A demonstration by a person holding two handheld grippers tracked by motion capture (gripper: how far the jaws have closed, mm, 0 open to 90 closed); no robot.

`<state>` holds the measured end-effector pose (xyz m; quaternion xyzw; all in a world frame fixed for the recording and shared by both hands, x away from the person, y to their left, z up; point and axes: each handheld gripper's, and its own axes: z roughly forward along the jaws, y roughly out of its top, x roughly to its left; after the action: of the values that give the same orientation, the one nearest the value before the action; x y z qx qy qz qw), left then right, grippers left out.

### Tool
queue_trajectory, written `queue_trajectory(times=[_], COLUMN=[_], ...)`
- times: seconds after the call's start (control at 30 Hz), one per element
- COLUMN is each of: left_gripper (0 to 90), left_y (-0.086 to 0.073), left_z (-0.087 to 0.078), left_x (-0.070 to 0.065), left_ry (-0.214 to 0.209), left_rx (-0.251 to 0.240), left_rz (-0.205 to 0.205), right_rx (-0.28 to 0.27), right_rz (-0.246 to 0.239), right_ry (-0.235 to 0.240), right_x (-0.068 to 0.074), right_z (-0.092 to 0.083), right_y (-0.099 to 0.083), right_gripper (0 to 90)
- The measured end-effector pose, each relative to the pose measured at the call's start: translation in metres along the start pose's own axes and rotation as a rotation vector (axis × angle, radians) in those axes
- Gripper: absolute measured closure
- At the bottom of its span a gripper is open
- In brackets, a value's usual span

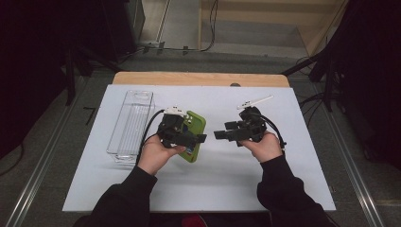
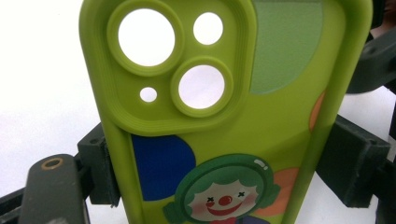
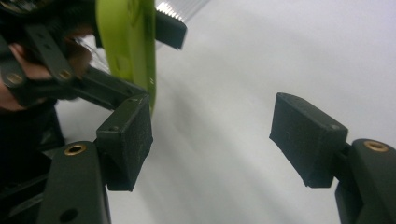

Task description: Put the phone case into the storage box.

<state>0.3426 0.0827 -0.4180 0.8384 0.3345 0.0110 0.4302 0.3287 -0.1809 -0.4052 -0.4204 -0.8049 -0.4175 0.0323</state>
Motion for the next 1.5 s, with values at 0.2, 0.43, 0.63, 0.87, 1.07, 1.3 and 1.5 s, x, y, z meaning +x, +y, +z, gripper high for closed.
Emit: queue_trajectory(times=[0.2, 0.43, 0.63, 0.87, 1.07, 1.3, 1.5], left_gripper=[17.0, 17.0, 17.1, 17.0, 17.0, 17.1, 17.1], left_y=[0.001, 0.003, 0.003, 0.003, 0.002, 0.002, 0.002], left_z=[-0.005, -0.008, -0.009, -0.01, -0.009, -0.009, -0.009], left_x=[0.002, 0.004, 0.006, 0.007, 0.007, 0.007, 0.007], left_ry=[-0.015, -0.049, -0.063, -0.074, -0.076, -0.078, -0.085], left_rx=[-0.008, -0.014, -0.014, 0.004, 0.008, 0.014, 0.02], left_rz=[-0.013, -0.03, -0.043, -0.044, -0.043, -0.04, -0.036], right_rx=[-0.013, 0.012, 0.027, 0.031, 0.032, 0.032, 0.032], right_rz=[-0.053, -0.075, -0.089, -0.11, -0.109, -0.112, -0.115], right_ry=[-0.031, -0.034, -0.031, -0.028, -0.025, -0.034, -0.044], right_x=[0.002, 0.001, 0.001, 0.0, -0.005, -0.009, -0.009], right_z=[0.0, 0.004, 0.006, 0.006, 0.005, 0.001, 0.0], right_y=[-0.007, -0.018, -0.026, -0.037, -0.047, -0.061, -0.071], right_gripper=[25.0, 25.4, 25.4, 25.4, 25.4, 25.4, 25.3])
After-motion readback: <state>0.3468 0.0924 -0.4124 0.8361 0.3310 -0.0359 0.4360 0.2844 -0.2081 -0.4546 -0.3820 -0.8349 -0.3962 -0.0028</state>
